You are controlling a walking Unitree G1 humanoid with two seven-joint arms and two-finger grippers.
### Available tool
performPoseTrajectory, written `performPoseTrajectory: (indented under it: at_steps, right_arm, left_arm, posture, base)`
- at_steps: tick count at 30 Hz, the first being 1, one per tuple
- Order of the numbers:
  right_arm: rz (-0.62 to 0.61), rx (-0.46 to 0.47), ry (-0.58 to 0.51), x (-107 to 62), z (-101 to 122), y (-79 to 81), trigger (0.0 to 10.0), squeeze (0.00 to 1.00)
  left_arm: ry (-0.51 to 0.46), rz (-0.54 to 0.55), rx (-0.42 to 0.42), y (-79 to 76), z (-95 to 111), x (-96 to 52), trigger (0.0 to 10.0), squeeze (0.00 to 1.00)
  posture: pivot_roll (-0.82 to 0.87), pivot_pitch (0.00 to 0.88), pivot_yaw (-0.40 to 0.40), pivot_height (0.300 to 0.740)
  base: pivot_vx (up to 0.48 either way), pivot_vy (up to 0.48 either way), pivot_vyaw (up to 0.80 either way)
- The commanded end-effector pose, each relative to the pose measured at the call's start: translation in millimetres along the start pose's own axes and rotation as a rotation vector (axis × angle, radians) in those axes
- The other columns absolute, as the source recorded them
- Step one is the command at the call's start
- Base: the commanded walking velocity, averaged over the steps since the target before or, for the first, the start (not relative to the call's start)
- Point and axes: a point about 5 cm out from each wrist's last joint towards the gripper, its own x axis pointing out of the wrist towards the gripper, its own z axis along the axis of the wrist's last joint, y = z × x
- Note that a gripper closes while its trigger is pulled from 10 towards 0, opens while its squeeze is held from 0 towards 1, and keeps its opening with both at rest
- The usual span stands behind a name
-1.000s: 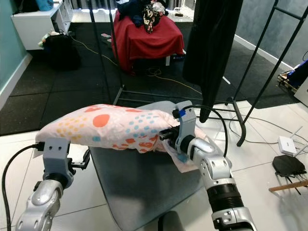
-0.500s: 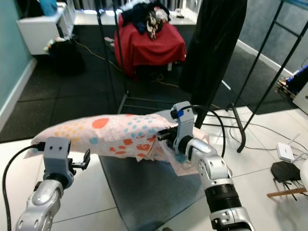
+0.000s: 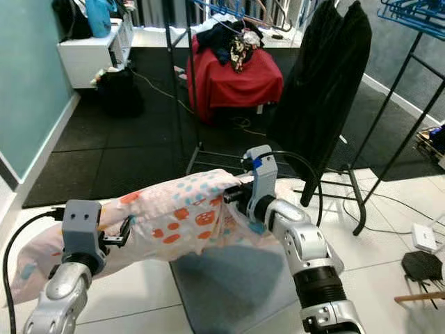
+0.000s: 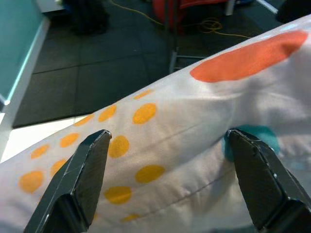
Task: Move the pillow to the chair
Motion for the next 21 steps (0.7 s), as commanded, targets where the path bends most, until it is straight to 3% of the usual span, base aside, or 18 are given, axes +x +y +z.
performPoseTrajectory:
  at_steps: [1, 6, 7, 8, 17, 21]
  right_arm:
    - [0.02, -0.006, -0.098, -2.9, 19.9, 1.2, 0.0, 0.0]
    - [0.023, -0.004, -0.103, -3.0, 17.8, 2.2, 0.0, 0.0]
    - [0.013, -0.008, -0.085, -3.5, 14.0, 1.9, 8.0, 0.0]
    - [0.005, 0.001, -0.076, -4.9, 10.3, 1.3, 10.0, 0.0]
    - [-0.006, 0.014, -0.075, -11.4, 2.7, -0.1, 10.0, 0.0]
    - [-0.024, 0.015, -0.079, -13.7, 2.2, -3.8, 10.0, 0.0]
  left_arm:
    - [0.019, 0.002, -0.029, -3.8, -4.2, -0.8, 10.0, 0.0]
    - [0.05, 0.011, -0.063, -4.6, -9.3, -1.3, 10.0, 0.0]
    - [0.064, 0.014, -0.066, -4.7, -12.2, -2.8, 10.0, 0.0]
    - [0.075, 0.013, -0.061, -4.9, -14.7, -5.3, 10.0, 0.0]
    - [0.098, 0.009, -0.074, -4.9, -21.2, -15.9, 10.0, 0.0]
    - [0.105, 0.003, -0.091, -7.4, -23.3, -20.9, 10.0, 0.0]
  posture:
    - [-0.16, 0.036, -0.059, 0.74]
    - [-0.16, 0.038, -0.058, 0.74]
    - [-0.16, 0.035, -0.059, 0.74]
    - [-0.16, 0.034, -0.058, 0.74]
    - [-0.16, 0.024, -0.056, 0.74]
    - [-0.16, 0.017, -0.056, 0.74]
  base:
    - [0.0, 0.0, 0.0]
    - [0.0, 0.0, 0.0]
    - [0.0, 0.0, 0.0]
    - [0.0, 0.0, 0.0]
    - [0.0, 0.0, 0.0]
    - [0.0, -0.414, 0.0]
